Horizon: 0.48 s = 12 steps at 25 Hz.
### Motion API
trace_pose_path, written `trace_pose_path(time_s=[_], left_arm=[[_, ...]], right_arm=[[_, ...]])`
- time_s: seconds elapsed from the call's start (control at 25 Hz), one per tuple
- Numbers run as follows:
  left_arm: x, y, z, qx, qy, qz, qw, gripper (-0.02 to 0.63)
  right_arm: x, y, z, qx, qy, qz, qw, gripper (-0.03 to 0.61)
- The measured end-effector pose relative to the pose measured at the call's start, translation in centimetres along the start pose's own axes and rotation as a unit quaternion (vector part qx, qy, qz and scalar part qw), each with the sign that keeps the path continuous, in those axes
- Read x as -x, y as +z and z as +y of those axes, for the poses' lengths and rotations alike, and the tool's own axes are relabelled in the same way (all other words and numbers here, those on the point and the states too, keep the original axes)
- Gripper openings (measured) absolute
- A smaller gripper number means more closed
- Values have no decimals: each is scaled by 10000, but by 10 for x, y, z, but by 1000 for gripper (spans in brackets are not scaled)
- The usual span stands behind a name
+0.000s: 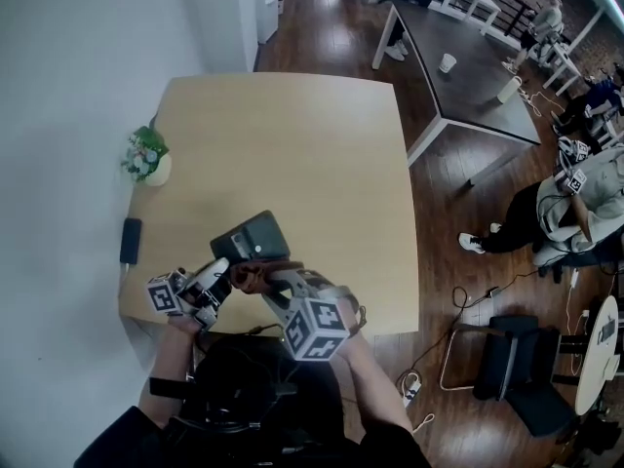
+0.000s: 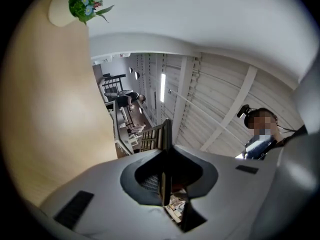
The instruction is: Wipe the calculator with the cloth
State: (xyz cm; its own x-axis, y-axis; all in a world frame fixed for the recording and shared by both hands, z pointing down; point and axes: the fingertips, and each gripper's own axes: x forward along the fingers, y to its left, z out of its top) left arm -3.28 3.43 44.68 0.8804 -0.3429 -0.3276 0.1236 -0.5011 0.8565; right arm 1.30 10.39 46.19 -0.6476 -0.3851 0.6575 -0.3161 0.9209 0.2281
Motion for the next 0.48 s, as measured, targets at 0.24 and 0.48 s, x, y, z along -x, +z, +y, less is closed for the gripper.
trace_pose_path(time_s=[0.24,0.48], left_arm=[[7,-2,8,67,29,57,10000,57],[3,-19,15,-84,101,384,9992,57]], right_arm=[[32,-11,-31,-1043,-182,-375,9937,62],[33,57,-104,-426,-1040,-864,9899,63]])
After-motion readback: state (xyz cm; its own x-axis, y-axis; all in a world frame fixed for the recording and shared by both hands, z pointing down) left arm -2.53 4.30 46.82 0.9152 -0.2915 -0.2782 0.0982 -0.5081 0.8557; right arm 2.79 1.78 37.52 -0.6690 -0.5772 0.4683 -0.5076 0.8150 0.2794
